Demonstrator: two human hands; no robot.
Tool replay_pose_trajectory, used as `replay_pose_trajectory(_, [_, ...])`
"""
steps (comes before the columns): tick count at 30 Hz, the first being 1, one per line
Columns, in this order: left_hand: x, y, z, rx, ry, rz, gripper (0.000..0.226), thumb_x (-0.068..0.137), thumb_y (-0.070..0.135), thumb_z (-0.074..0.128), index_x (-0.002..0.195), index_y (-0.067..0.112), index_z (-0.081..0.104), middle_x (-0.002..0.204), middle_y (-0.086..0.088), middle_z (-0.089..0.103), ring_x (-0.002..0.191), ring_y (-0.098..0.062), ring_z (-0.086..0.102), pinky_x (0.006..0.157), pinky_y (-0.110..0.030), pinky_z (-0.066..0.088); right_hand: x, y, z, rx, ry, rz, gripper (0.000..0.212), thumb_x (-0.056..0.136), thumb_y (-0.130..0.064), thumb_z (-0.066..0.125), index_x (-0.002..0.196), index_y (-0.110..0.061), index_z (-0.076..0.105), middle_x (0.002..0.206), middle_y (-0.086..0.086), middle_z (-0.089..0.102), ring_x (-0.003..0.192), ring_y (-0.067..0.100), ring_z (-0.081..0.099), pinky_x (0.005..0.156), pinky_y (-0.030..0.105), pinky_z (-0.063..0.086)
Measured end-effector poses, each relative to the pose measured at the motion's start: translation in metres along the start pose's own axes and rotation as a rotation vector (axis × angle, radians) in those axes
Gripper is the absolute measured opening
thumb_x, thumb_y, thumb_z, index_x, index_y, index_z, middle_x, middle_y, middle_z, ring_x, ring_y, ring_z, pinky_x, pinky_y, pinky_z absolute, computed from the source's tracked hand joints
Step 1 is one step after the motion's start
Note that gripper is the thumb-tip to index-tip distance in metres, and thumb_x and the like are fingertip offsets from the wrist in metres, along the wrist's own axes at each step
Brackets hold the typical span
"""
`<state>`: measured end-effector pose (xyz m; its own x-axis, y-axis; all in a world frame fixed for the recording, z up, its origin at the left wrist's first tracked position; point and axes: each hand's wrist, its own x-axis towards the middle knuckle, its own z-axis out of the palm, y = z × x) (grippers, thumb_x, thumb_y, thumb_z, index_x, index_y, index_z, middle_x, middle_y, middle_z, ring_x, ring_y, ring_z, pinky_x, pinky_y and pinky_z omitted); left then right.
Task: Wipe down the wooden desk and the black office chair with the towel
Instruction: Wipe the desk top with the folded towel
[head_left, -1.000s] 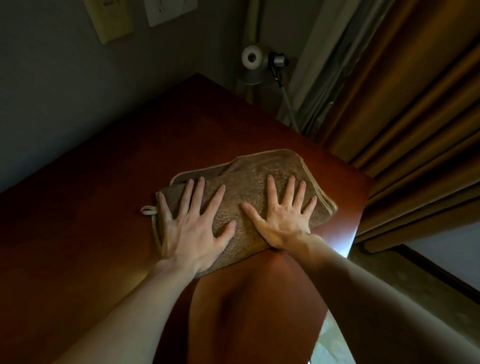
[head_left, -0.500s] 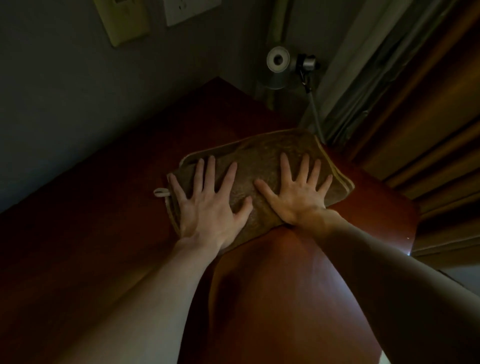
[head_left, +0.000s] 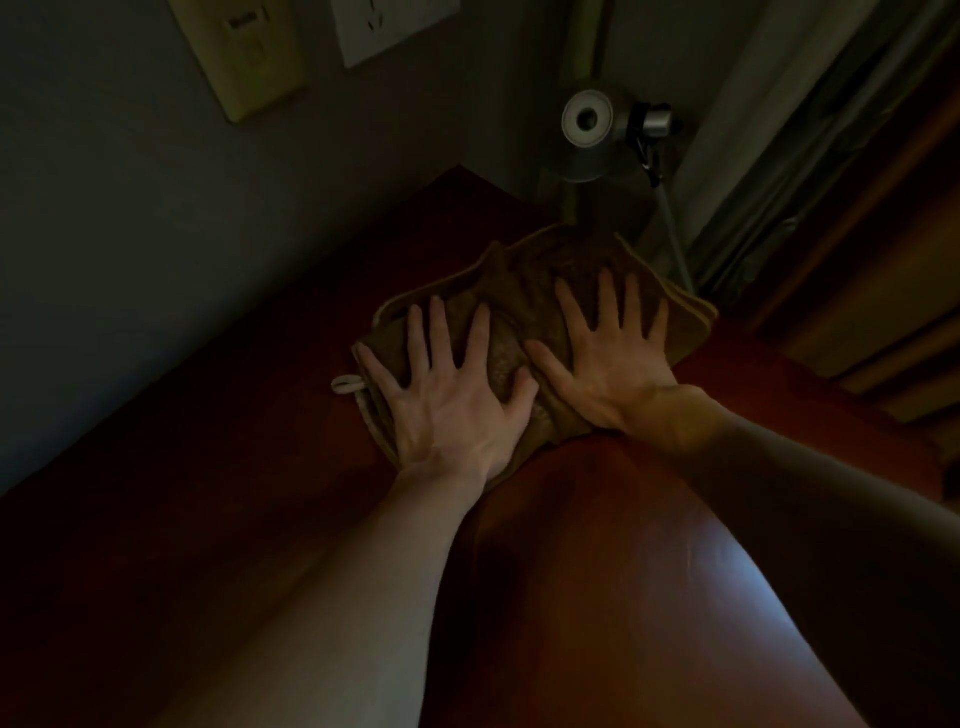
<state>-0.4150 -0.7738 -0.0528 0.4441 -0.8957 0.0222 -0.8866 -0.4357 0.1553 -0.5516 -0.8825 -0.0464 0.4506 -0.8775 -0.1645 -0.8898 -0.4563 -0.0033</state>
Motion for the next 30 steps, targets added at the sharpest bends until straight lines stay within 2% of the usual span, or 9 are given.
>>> replay_pose_trajectory(6, [0.011, 0.006, 0.003, -0.008, 0.035, -0.075, 0.081, 0.089, 0.072, 0.004, 0.162, 0.037, 0.006, 0.172, -0.010, -0.002, 0.158, -0.029, -0.010, 0.114, -0.076, -0.007, 0.038, 0.001, -0.006, -0.023, 0.004, -0.159, 0.086, 0.084, -0.082, 0.002, 0.158, -0.042, -0.014, 0.169, 0.011, -0.011, 0.155, 0.036, -0.014, 0.121, 0.063, -0.008])
replay_pose_trajectory(10, [0.021, 0.011, 0.006, -0.042, 0.068, -0.150, 0.080, 0.091, 0.069, 0.007, 0.163, 0.035, 0.009, 0.172, -0.010, -0.001, 0.158, -0.029, -0.010, 0.113, -0.075, -0.011, 0.064, 0.000, -0.009, 0.004, 0.006, -0.230, 0.087, 0.084, -0.085, 0.006, 0.159, -0.043, -0.010, 0.170, 0.009, -0.010, 0.155, 0.034, -0.014, 0.120, 0.061, -0.010])
replay_pose_trajectory(15, [0.032, 0.018, 0.009, -0.036, 0.102, -0.233, 0.079, 0.093, 0.066, 0.010, 0.164, 0.031, 0.012, 0.172, -0.012, 0.002, 0.158, -0.030, -0.007, 0.113, -0.077, -0.007, 0.096, -0.004, -0.015, -0.015, -0.005, -0.321, 0.088, 0.082, -0.086, 0.007, 0.158, -0.045, -0.013, 0.170, 0.007, -0.013, 0.155, 0.032, -0.014, 0.122, 0.060, -0.009])
replay_pose_trajectory(18, [0.037, 0.021, 0.010, -0.031, 0.113, -0.273, 0.078, 0.095, 0.065, 0.011, 0.164, 0.028, 0.010, 0.171, -0.014, 0.002, 0.158, -0.031, -0.007, 0.112, -0.077, -0.005, 0.114, -0.006, -0.020, -0.033, -0.007, -0.384, 0.086, 0.086, -0.085, 0.013, 0.158, -0.045, -0.012, 0.170, 0.007, -0.013, 0.155, 0.032, -0.014, 0.123, 0.060, -0.007])
replay_pose_trajectory(24, [0.049, 0.026, 0.010, -0.025, 0.116, -0.340, 0.078, 0.098, 0.061, 0.017, 0.165, 0.023, 0.004, 0.171, -0.016, 0.000, 0.158, -0.033, -0.009, 0.112, -0.077, -0.008, 0.143, -0.017, -0.031, -0.047, -0.019, -0.477, 0.097, 0.073, -0.089, 0.005, 0.159, -0.046, -0.009, 0.170, 0.004, -0.012, 0.156, 0.028, -0.014, 0.124, 0.056, -0.005])
replay_pose_trajectory(26, [0.050, 0.027, 0.010, -0.024, 0.116, -0.356, 0.078, 0.098, 0.062, 0.018, 0.165, 0.024, 0.004, 0.171, -0.016, 0.000, 0.158, -0.033, -0.010, 0.112, -0.077, -0.008, 0.148, -0.019, -0.033, -0.048, -0.042, -0.491, 0.095, 0.075, -0.088, 0.008, 0.159, -0.046, -0.008, 0.170, 0.003, -0.012, 0.156, 0.027, -0.014, 0.124, 0.054, -0.006])
replay_pose_trajectory(28, [0.051, 0.029, 0.009, -0.019, 0.110, -0.365, 0.079, 0.097, 0.063, 0.017, 0.165, 0.025, 0.003, 0.171, -0.014, 0.000, 0.158, -0.032, -0.011, 0.112, -0.076, -0.009, 0.150, -0.020, -0.035, 0.044, -0.045, -0.477, 0.086, 0.080, -0.081, 0.015, 0.159, -0.048, 0.001, 0.171, 0.000, -0.007, 0.156, 0.024, -0.011, 0.124, 0.051, -0.006])
replay_pose_trajectory(30, [0.052, 0.029, 0.009, -0.006, 0.101, -0.374, 0.079, 0.096, 0.064, 0.016, 0.165, 0.026, 0.003, 0.172, -0.013, -0.001, 0.158, -0.031, -0.011, 0.112, -0.076, -0.009, 0.153, -0.026, -0.037, 0.316, -0.002, -0.398, 0.079, 0.085, -0.073, 0.023, 0.158, -0.044, 0.018, 0.170, -0.001, 0.010, 0.157, 0.022, 0.003, 0.124, 0.050, -0.001])
